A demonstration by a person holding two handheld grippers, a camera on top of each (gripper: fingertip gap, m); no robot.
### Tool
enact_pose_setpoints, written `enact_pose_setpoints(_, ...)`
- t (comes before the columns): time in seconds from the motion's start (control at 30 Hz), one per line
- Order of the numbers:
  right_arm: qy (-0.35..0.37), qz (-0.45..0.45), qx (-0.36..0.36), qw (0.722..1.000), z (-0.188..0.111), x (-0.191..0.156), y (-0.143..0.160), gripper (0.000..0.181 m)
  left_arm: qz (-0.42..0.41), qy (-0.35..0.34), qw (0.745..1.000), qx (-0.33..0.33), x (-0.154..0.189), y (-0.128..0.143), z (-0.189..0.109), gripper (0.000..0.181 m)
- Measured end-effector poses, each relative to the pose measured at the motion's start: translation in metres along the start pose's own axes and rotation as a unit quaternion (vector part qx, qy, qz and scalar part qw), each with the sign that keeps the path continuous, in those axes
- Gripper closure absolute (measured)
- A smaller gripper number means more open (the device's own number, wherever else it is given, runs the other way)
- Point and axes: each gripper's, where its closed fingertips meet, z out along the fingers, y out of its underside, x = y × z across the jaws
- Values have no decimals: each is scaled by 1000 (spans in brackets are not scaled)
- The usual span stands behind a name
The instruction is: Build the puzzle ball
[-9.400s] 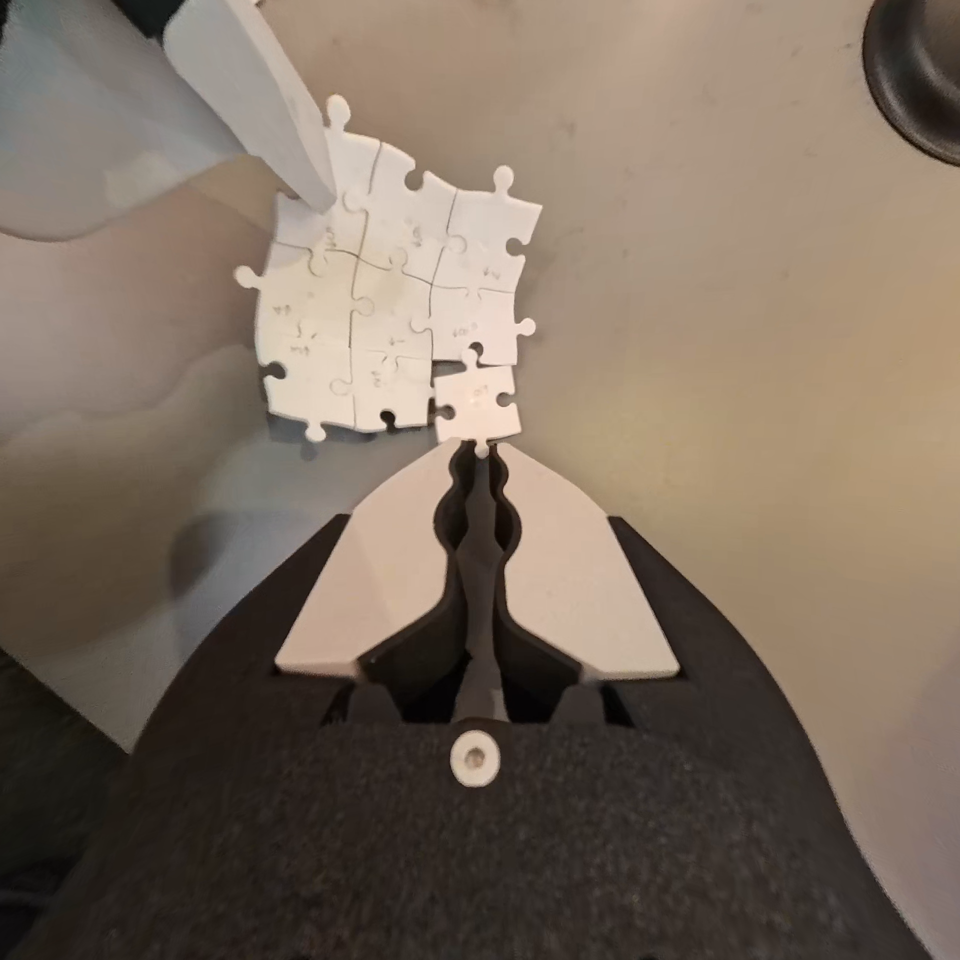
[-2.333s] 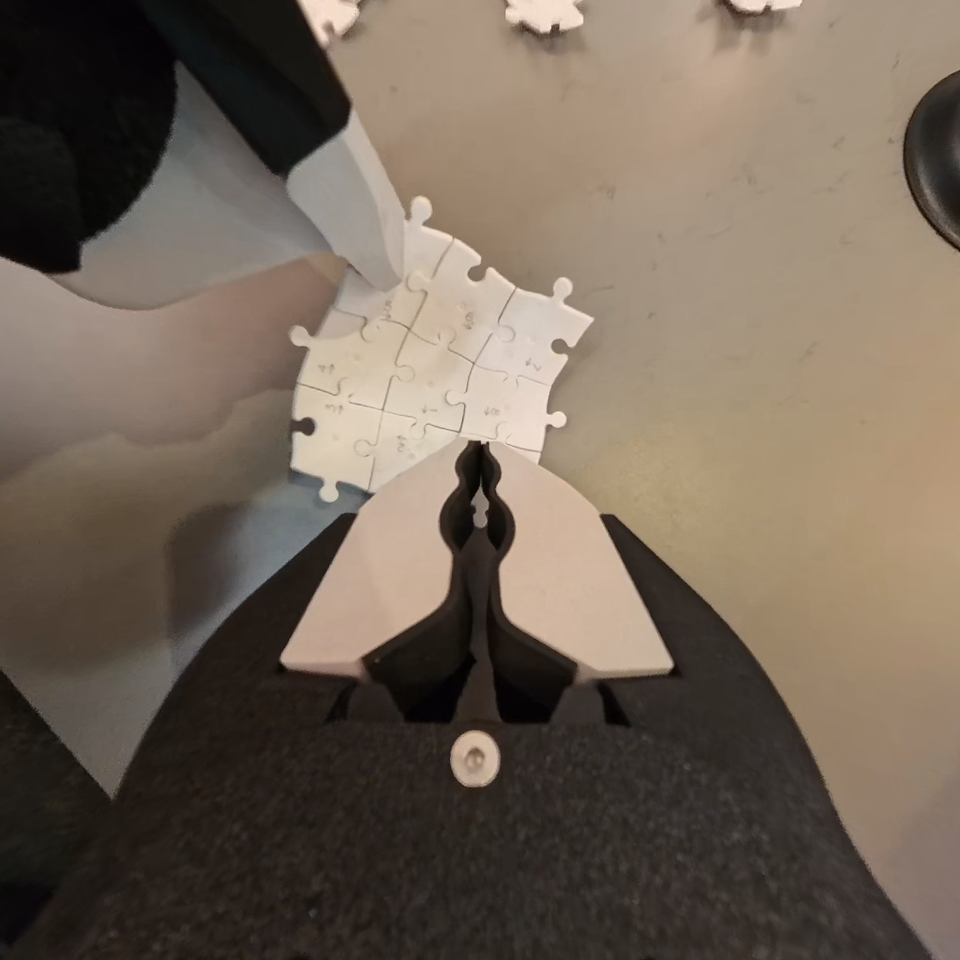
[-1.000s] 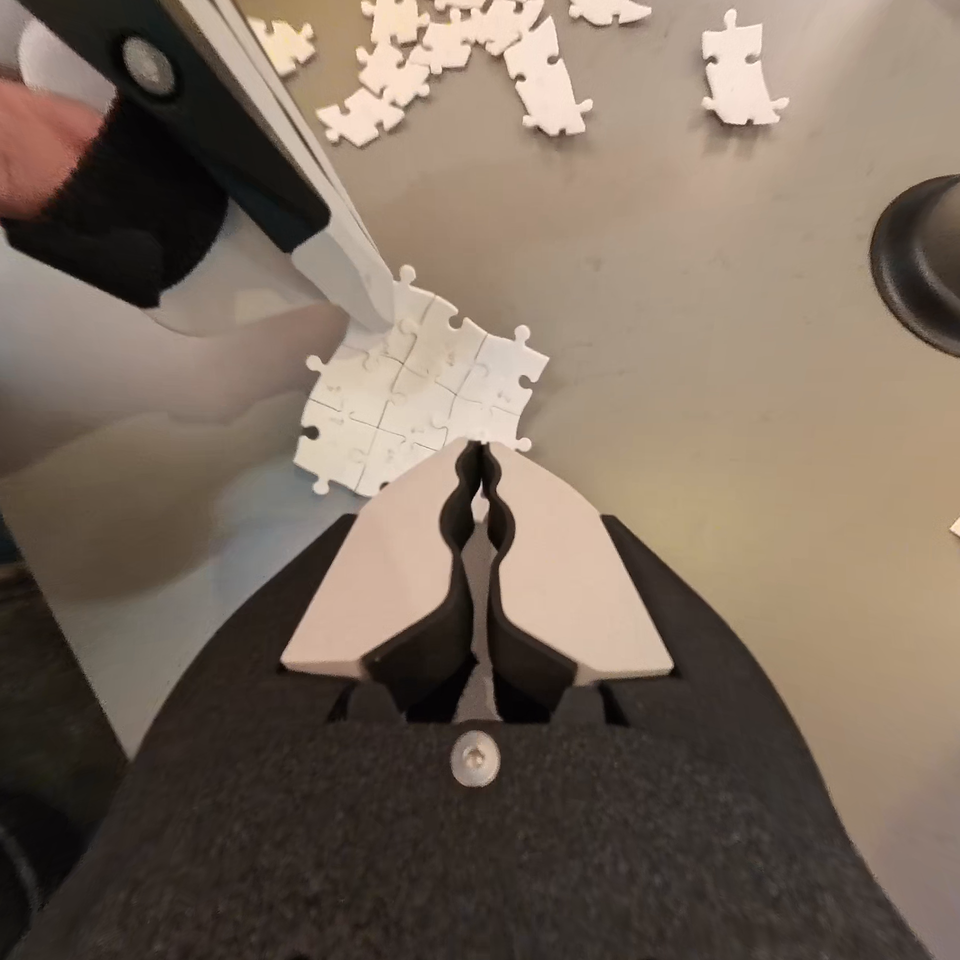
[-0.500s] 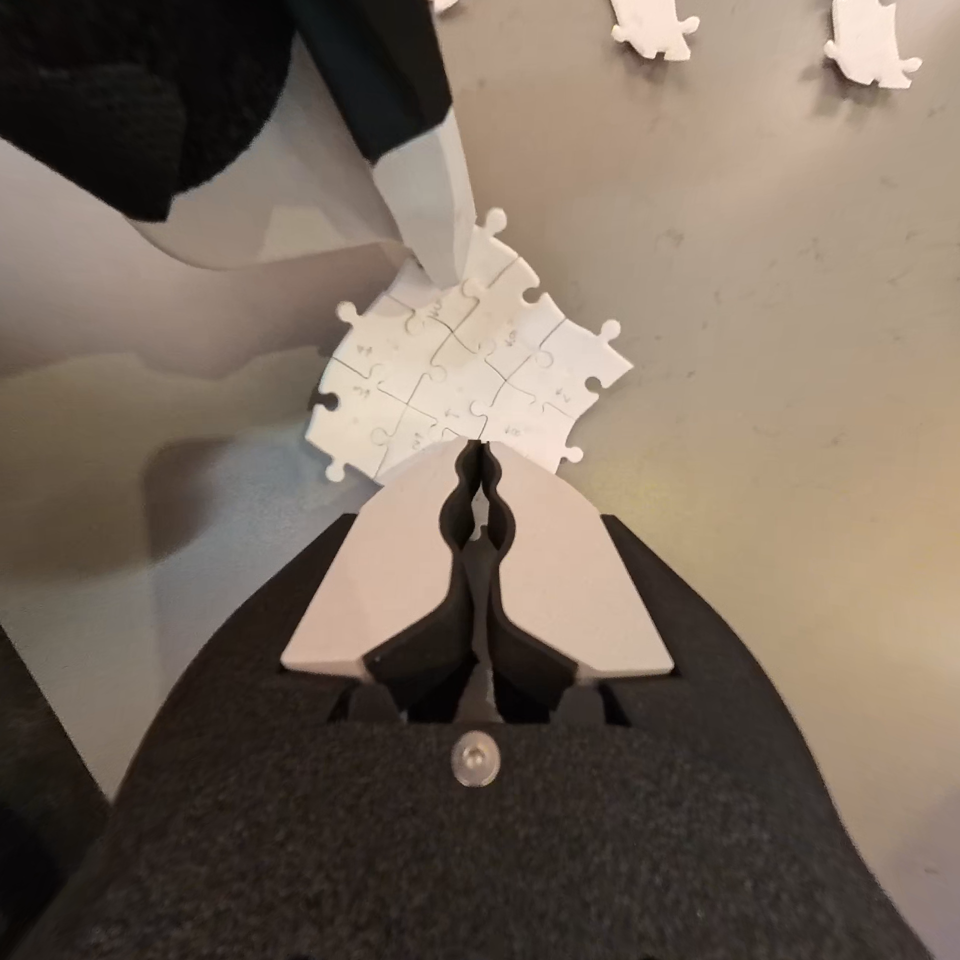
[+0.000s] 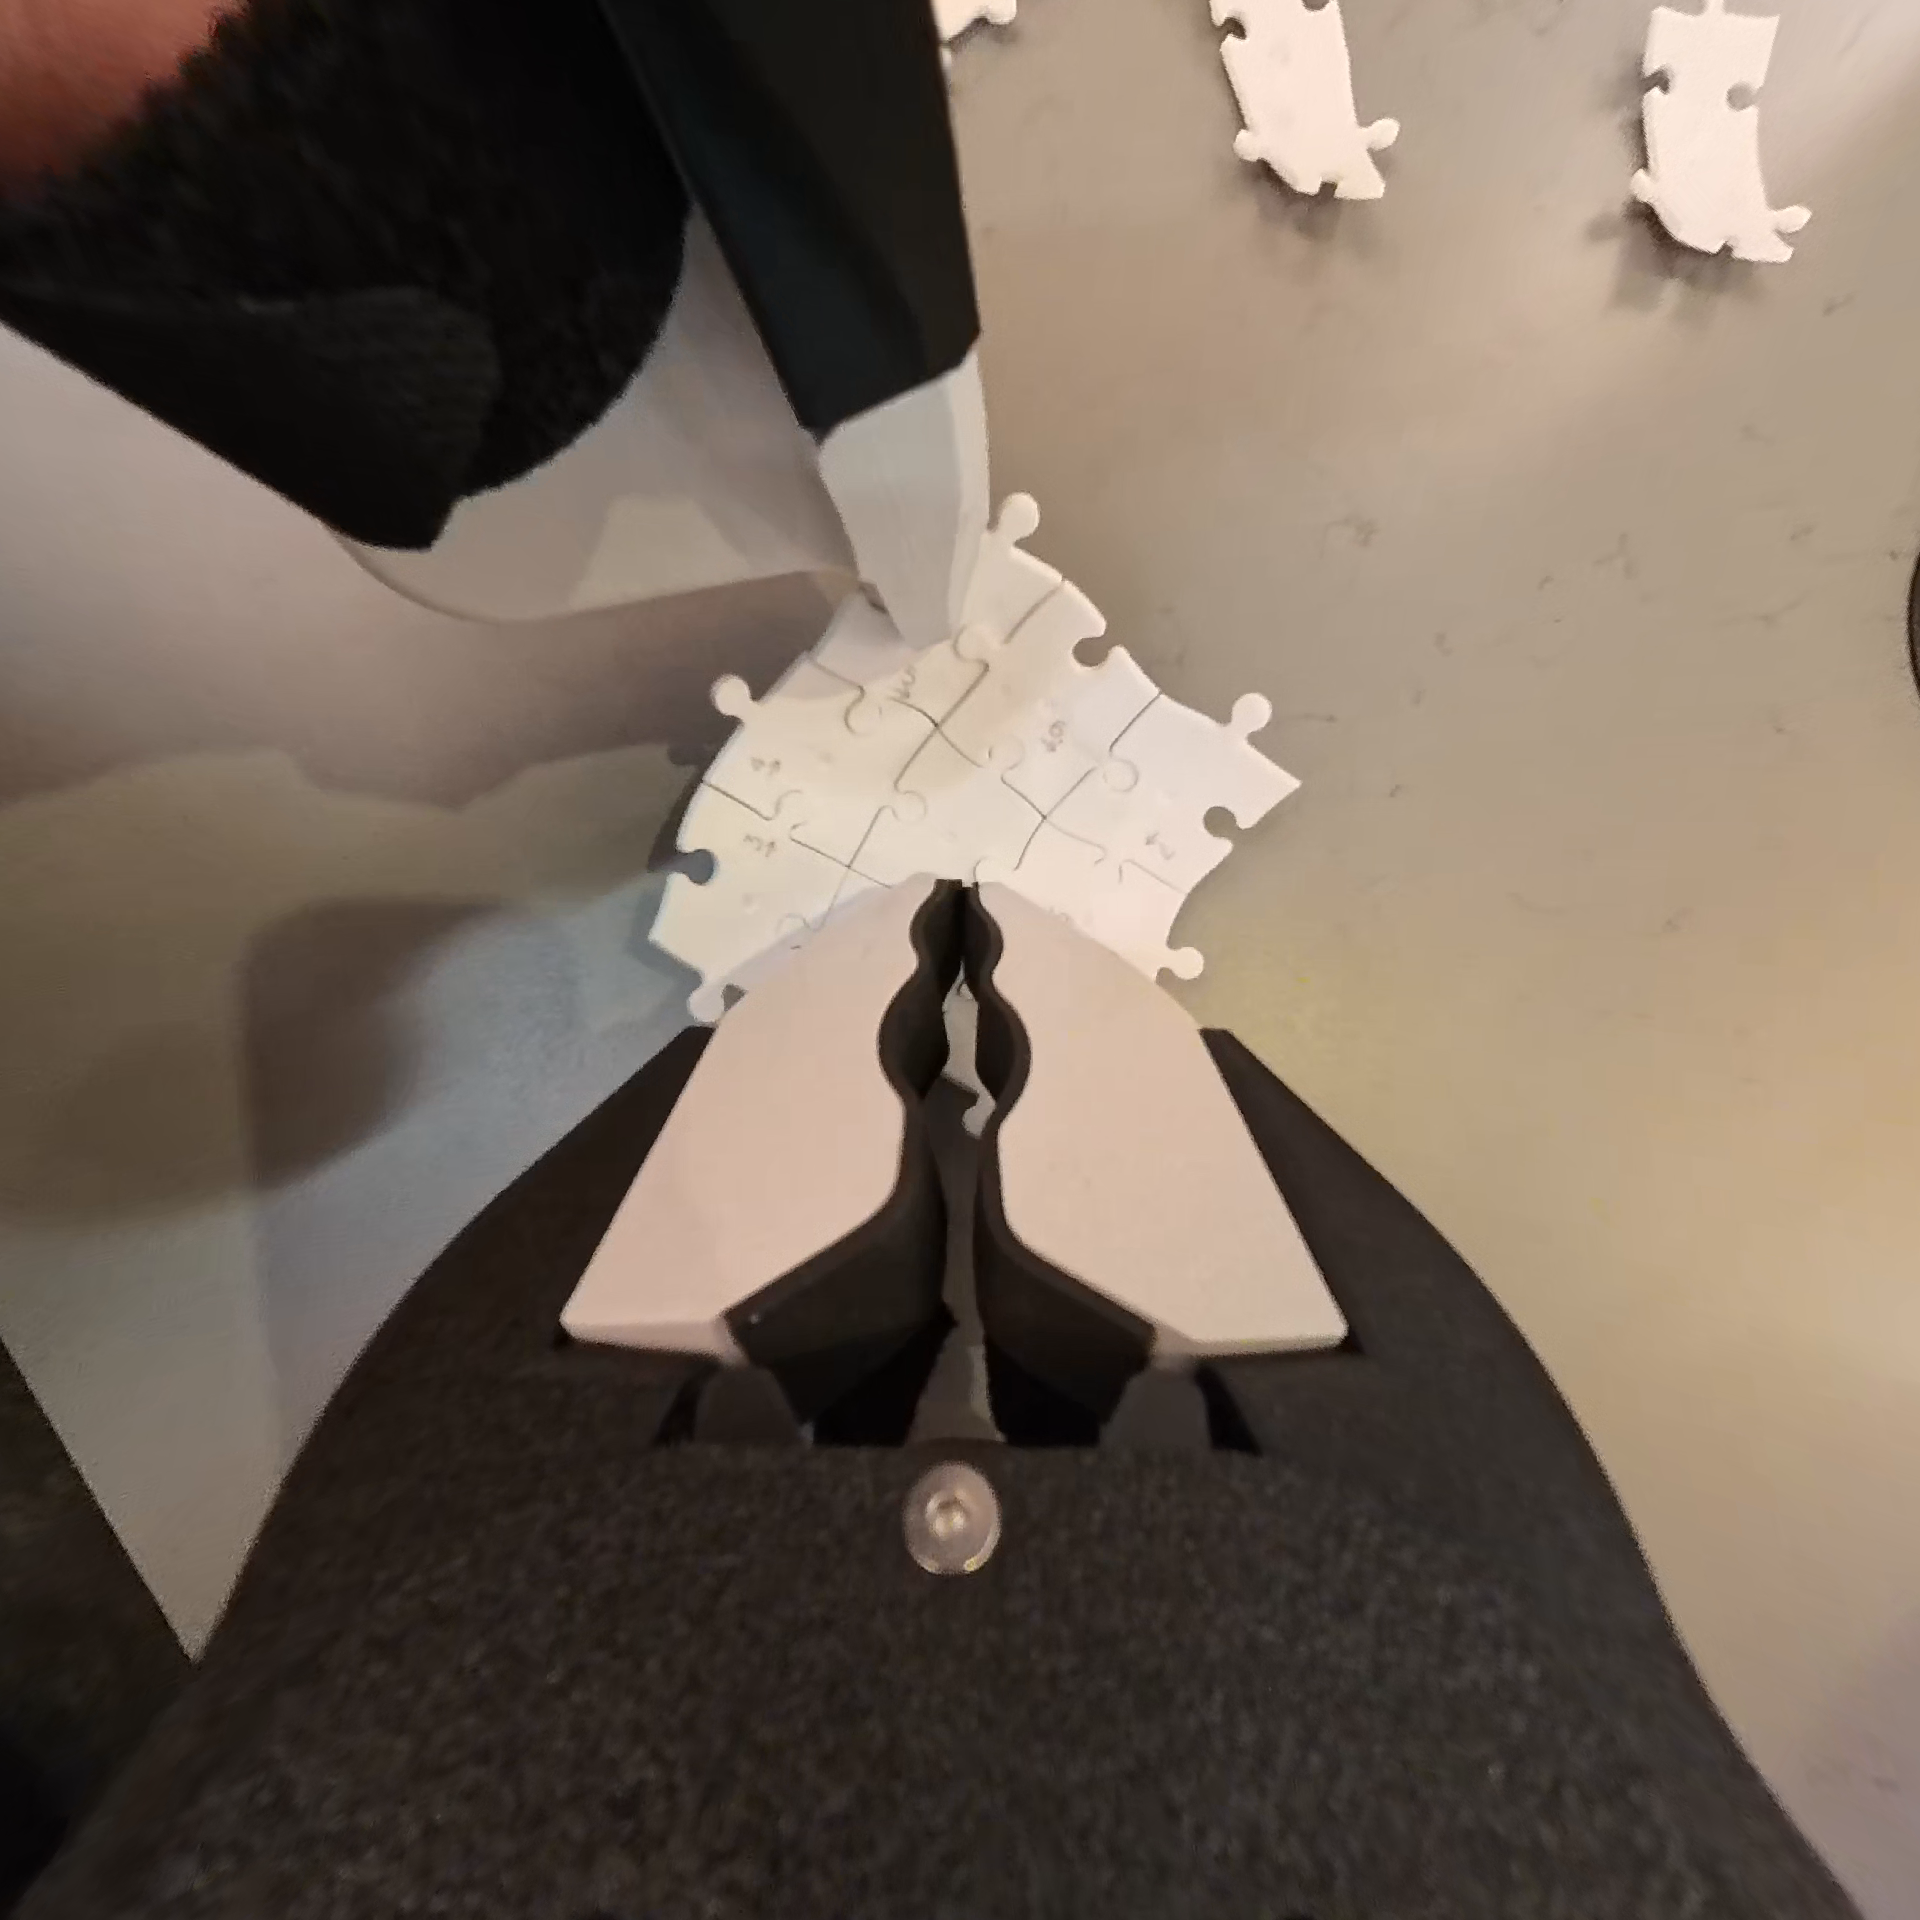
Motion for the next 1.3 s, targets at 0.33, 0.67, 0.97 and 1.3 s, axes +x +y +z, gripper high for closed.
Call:
enact_pose_setpoints(0.33,-22,35,54,998,-22,4,-4,181,5,2,1000,4,1,-3,1,179)
enact_pose_setpoints(0.67,-42,58,48,996,-36,12,24,181,28,-6,1000,7,10,-5,2,180)
enact_pose_setpoints(0.97,-28,41,28,998,-18,4,21,181,35,-18,999,9,10,-6,-1,180)
enact_pose_setpoints(1.3,-36,61,15,997,-16,4,22,180,57,-44,997,14,13,-15,-2,179)
